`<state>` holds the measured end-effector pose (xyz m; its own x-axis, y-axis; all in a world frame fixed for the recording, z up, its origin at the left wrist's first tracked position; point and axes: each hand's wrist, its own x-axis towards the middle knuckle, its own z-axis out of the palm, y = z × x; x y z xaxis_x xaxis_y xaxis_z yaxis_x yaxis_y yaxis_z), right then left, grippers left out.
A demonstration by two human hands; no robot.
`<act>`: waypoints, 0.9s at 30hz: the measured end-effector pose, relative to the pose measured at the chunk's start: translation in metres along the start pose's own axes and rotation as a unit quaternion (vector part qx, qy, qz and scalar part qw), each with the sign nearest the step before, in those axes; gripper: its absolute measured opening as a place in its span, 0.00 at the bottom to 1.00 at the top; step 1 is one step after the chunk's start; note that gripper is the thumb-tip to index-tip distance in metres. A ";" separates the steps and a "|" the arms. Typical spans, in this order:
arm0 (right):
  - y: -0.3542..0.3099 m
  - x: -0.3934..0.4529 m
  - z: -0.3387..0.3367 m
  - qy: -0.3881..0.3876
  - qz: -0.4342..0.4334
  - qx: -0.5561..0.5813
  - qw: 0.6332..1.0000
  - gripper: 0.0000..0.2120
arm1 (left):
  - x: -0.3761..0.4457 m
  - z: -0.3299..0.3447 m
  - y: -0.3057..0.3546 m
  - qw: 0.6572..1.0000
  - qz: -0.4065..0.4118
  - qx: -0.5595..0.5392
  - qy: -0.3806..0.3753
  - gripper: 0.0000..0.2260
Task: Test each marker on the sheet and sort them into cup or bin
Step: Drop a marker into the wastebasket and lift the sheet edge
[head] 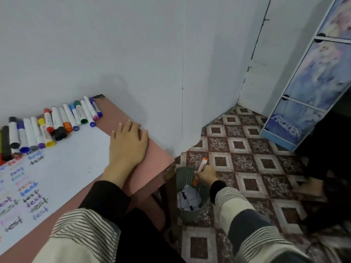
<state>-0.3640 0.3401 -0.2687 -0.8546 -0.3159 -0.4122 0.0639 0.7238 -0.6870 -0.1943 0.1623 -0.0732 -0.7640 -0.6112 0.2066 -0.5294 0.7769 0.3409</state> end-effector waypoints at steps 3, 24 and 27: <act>0.001 0.004 0.008 -0.002 0.012 0.001 1.000 0.12 | 0.001 0.001 0.000 1.000 -0.001 -0.001 0.004 0.21; -0.190 -0.087 -0.041 0.118 -0.270 0.186 0.937 0.09 | -0.009 -0.046 -0.027 0.943 -0.089 -0.286 0.144 0.08; -0.240 -0.118 -0.038 0.071 -0.336 0.179 0.922 0.07 | -0.015 -0.064 -0.047 0.914 -0.158 -0.344 0.147 0.09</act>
<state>-0.2978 0.2266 -0.0323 -0.8205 -0.5170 0.2437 -0.3608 0.1379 -0.9224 -0.1344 0.1257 -0.0337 -0.4274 -0.8816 0.2002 -0.2716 0.3364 0.9017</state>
